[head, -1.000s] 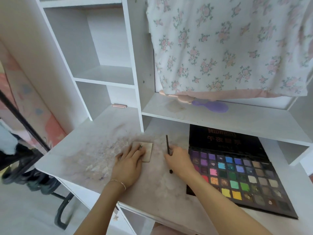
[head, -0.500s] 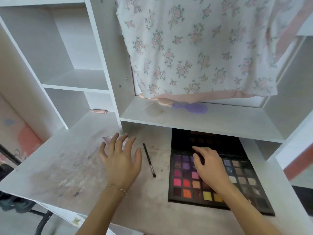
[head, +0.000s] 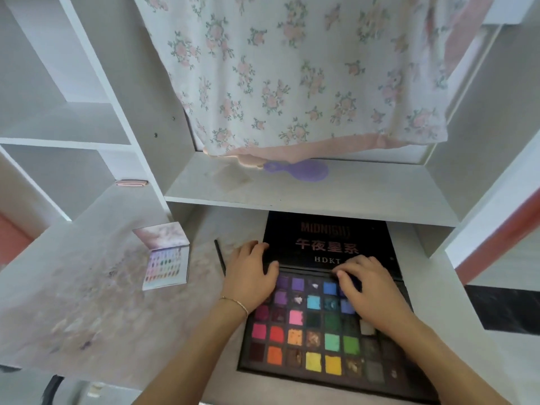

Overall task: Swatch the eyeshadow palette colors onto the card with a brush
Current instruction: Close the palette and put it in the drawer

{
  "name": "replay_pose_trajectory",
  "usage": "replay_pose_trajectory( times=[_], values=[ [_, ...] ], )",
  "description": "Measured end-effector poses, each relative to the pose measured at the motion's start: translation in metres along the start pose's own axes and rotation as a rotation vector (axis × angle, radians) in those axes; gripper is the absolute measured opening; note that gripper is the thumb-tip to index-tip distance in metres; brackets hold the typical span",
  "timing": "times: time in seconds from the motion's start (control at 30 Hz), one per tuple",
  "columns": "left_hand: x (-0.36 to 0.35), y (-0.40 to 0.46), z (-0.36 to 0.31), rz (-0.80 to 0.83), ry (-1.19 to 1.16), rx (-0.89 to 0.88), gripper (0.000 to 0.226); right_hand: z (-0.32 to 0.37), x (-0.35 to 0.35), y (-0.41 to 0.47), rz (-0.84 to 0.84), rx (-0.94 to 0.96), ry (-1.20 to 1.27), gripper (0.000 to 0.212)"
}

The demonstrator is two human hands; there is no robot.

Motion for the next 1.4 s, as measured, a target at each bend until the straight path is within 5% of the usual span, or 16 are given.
replay_pose_trajectory(
  times=[0.17,0.6,0.7,0.97,1.17,1.4],
  values=[
    [-0.013,0.002,0.002,0.102,0.163,0.086,0.061,-0.035,0.013,-0.006,-0.067,-0.318,-0.059,0.042],
    [-0.010,-0.006,-0.006,0.062,-0.190,0.245,0.058,-0.065,0.028,-0.008,-0.252,-0.746,0.840,0.034],
    [-0.009,-0.011,-0.004,0.088,-0.185,0.264,0.056,-0.066,0.030,-0.017,-0.169,-0.707,0.731,0.003],
    [0.009,-0.025,-0.002,0.030,-0.321,0.191,0.025,-0.061,0.039,-0.062,0.012,-0.606,0.646,0.020],
    [0.024,-0.035,0.008,-0.060,-0.551,0.180,0.010,-0.049,0.052,-0.081,-0.166,-0.476,0.589,0.018],
    [0.048,-0.036,0.014,-0.178,-0.505,-0.001,0.012,-0.034,0.061,-0.064,-0.321,-0.357,0.493,0.014]
  ],
)
Point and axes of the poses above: each hand's wrist, its own y-axis towards the middle knuckle, its own x-axis out of the back of the hand, z = x × y, the point moved 5 cm from there along y, towards the middle knuckle, and after that the axes turned 3 degrees about -z, right-handed, at the moved point
